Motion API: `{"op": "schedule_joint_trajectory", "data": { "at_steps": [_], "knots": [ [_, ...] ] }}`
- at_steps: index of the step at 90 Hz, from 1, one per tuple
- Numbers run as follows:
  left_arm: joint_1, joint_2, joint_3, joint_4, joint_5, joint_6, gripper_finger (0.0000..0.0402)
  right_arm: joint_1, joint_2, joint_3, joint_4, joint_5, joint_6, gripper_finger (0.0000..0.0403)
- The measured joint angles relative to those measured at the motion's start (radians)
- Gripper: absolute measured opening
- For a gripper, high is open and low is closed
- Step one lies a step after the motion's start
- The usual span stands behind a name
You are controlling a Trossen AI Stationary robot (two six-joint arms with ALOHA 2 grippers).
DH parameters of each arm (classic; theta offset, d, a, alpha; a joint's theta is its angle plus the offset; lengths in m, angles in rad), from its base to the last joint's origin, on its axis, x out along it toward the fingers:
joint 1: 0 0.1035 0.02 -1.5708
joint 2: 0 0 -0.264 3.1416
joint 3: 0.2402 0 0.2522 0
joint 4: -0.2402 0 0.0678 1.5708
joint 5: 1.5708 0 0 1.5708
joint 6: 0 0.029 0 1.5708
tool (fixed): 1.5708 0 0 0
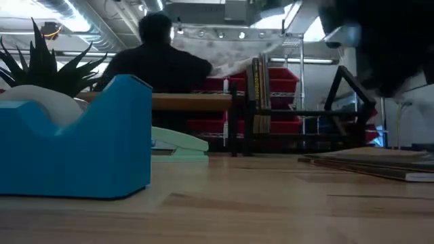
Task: Stock shelves
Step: Remove the blue book from the bookshelf
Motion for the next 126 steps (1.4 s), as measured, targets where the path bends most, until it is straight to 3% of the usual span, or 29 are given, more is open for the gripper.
{"op": "schedule_joint_trajectory", "data": {
  "at_steps": [7,20,36,46,56,66,70,76,87,105,126],
  "knots": [
    [0.01,0.0,0.0,0.0,-0.001,-0.002,0.0308,0.001,-0.049,-0.023,0.084,0.183,-0.016,0.0298],
    [0.031,0.0,0.0,0.003,-0.003,0.003,0.0308,-0.158,-0.152,-0.068,0.303,0.241,-0.24,0.029],
    [0.061,0.0,0.0,0.003,-0.001,0.004,0.0308,-0.446,-0.247,-0.073,0.677,0.083,-0.698,0.0284],
    [0.083,0.0,0.0,0.003,0.003,0.005,0.0308,-0.585,-0.253,-0.059,0.871,0.03,-0.762,0.0285],
    [0.096,0.0,0.0,0.003,0.022,0.004,0.0308,-0.656,-0.259,0.034,0.784,0.008,-0.808,0.0284],
    [0.1,0.0,0.0,0.003,0.054,-0.001,0.0308,-0.695,-0.282,0.065,0.543,0.269,-0.722,0.0284],
    [0.1,0.0,0.0,0.004,0.061,-0.004,0.0308,-0.717,-0.282,0.059,0.466,0.321,-0.64,0.0284],
    [0.098,0.0,0.0,0.004,0.061,-0.024,0.0308,-0.751,-0.283,0.035,0.395,0.259,-0.59,0.0284],
    [0.087,0.0,0.0,0.003,0.061,-0.046,0.0308,-0.773,-0.279,-0.059,0.444,0.121,-0.582,0.0284],
    [0.062,0.0,0.0,0.004,0.054,-0.044,0.0308,-0.776,-0.284,-0.188,0.61,0.146,-0.583,0.0284],
    [0.063,0.0,0.0,0.003,0.047,-0.039,0.0308,-0.788,-0.284,-0.211,0.667,0.175,-0.585,0.0284]
  ]
}}
